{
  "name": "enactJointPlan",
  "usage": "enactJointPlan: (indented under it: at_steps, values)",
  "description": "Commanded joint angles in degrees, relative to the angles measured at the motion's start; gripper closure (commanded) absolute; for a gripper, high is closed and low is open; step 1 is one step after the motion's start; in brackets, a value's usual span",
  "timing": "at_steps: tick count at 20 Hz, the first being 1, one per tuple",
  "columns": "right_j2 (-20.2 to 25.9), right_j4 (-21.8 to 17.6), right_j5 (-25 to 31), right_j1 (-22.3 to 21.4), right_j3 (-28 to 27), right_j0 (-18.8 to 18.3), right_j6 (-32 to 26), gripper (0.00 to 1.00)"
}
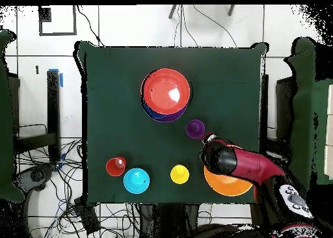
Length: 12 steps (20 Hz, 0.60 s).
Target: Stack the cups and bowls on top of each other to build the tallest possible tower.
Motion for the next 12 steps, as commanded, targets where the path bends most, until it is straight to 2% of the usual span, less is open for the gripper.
enactJointPlan:
  at_steps: [1,9,12]
  values:
    - [2.0,-6.7,-3.3,5.6,3.9,-0.9,-1.4,0.00]
    - [2.5,-8.4,-0.3,3.4,4.9,-2.8,-2.4,0.00]
    - [2.7,-8.7,0.8,1.0,6.5,-3.3,-2.6,0.00]
